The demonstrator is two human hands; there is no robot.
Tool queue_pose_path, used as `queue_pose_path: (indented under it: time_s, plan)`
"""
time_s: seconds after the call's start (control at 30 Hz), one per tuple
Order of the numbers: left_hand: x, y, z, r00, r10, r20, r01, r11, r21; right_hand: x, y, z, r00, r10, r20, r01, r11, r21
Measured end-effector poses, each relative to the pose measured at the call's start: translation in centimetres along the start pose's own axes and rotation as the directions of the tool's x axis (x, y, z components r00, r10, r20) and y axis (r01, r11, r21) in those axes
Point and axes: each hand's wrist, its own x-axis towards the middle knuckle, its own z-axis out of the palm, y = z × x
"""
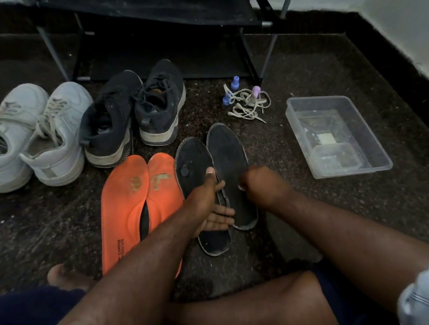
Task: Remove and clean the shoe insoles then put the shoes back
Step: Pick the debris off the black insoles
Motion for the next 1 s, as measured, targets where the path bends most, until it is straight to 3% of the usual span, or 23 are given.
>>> queue_pose_path:
  time_s: [0.1,0.27,0.43,0.6,0.73,0.87,1.0]
  plan:
    - [-0.1,0.0,0.0,1.000,0.002,0.003,-0.002,1.000,0.001,0.5,-0.1,-0.6,0.999,0.015,-0.046,-0.015,1.000,-0.002]
    - [0.1,0.1,0.0,1.000,-0.006,0.005,0.006,1.000,0.003,-1.5,-1.7,-0.1,0.986,-0.115,0.118,0.118,0.993,-0.015]
    - [-0.1,0.0,0.0,1.000,0.001,0.007,-0.001,1.000,0.004,1.8,0.2,-0.7,0.993,0.056,-0.102,-0.053,0.998,0.027]
    - [0.2,0.1,-0.1,1.000,0.001,0.007,-0.001,1.000,0.009,0.3,-0.7,0.1,0.988,-0.157,0.004,0.156,0.986,0.056]
    - [0.2,-0.1,-0.1,1.000,-0.001,0.011,0.000,1.000,0.002,2.7,0.8,-0.2,0.991,-0.016,-0.132,0.022,0.999,0.038]
    - [0.2,0.1,-0.1,1.000,-0.005,-0.002,0.005,1.000,0.002,1.3,-0.3,0.4,0.973,-0.216,-0.079,0.216,0.976,-0.011]
    - [-0.1,0.1,0.0,1.000,-0.010,0.003,0.010,1.000,-0.004,2.3,0.8,0.0,0.981,-0.155,-0.117,0.156,0.988,-0.004]
